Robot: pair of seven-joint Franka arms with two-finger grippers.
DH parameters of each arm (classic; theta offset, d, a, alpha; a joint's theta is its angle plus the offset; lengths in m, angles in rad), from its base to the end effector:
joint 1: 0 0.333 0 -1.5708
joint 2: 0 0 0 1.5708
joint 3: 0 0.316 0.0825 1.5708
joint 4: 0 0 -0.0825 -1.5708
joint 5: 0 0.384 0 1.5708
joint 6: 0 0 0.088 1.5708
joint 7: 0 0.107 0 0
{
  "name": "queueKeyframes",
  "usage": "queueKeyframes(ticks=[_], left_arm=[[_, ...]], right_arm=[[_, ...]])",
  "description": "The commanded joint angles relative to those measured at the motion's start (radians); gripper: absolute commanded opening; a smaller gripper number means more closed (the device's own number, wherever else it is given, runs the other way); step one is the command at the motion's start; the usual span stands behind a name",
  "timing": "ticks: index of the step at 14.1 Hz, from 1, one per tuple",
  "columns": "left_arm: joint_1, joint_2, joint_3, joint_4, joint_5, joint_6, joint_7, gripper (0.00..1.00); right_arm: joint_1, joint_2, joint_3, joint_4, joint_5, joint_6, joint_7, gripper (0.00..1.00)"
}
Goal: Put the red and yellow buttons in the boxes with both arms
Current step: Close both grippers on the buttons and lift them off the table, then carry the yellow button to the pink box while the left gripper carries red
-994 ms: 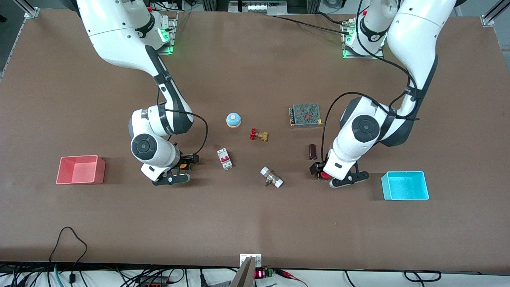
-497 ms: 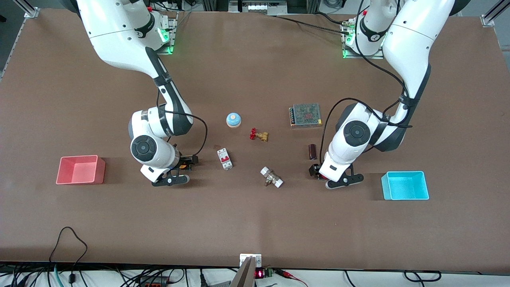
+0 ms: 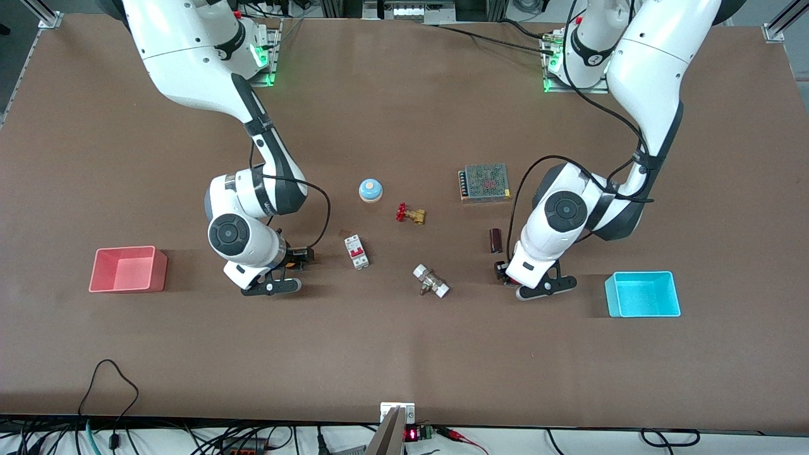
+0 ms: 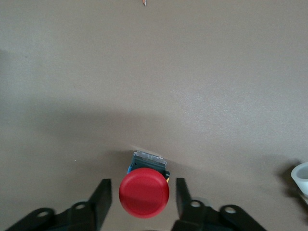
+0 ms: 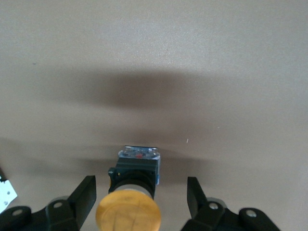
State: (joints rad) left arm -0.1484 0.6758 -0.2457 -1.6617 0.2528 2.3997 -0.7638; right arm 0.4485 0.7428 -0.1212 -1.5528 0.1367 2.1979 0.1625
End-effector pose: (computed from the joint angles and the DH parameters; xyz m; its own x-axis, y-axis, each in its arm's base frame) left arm 0.6474 -0.2449 0.2310 0.9652 0.2470 0.0860 0.2447 -0.9689 0.0363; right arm 0.6522 0.2387 0.2049 0.9899 0.1070 -0.0933 0.1069 -0.9943 -0.0060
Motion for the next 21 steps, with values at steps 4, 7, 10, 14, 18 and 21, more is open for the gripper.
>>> queueKeyframes(ticks=[4,7,10,14,18,21], left_arm=[[0.001,-0.005,0.011,0.026,0.023,-0.004,-0.019,0.22],[0.032,-0.05,0.014,0.026,0.025,-0.011,-0.002,0.17],[0.09,-0.085,0.011,0.025,0.023,-0.034,0.093,0.17],[0.191,-0.122,0.003,0.028,0.01,-0.102,0.269,0.17],[0.303,-0.144,0.0,0.031,-0.024,-0.136,0.472,0.17],[0.386,-0.144,0.002,0.03,-0.055,-0.136,0.619,0.17]], right_arm=[[-0.002,0.015,0.002,0.02,0.004,-0.003,0.02,0.64],[-0.001,0.013,0.002,0.02,0.007,-0.003,0.02,0.49],[-0.002,0.013,0.002,0.02,0.007,-0.003,0.017,0.37],[-0.013,-0.006,-0.014,0.045,0.009,-0.012,0.009,0.36],[-0.042,-0.115,-0.086,0.068,-0.005,-0.092,0.0,0.36],[-0.071,-0.158,-0.181,0.069,-0.006,-0.191,-0.081,0.36]])
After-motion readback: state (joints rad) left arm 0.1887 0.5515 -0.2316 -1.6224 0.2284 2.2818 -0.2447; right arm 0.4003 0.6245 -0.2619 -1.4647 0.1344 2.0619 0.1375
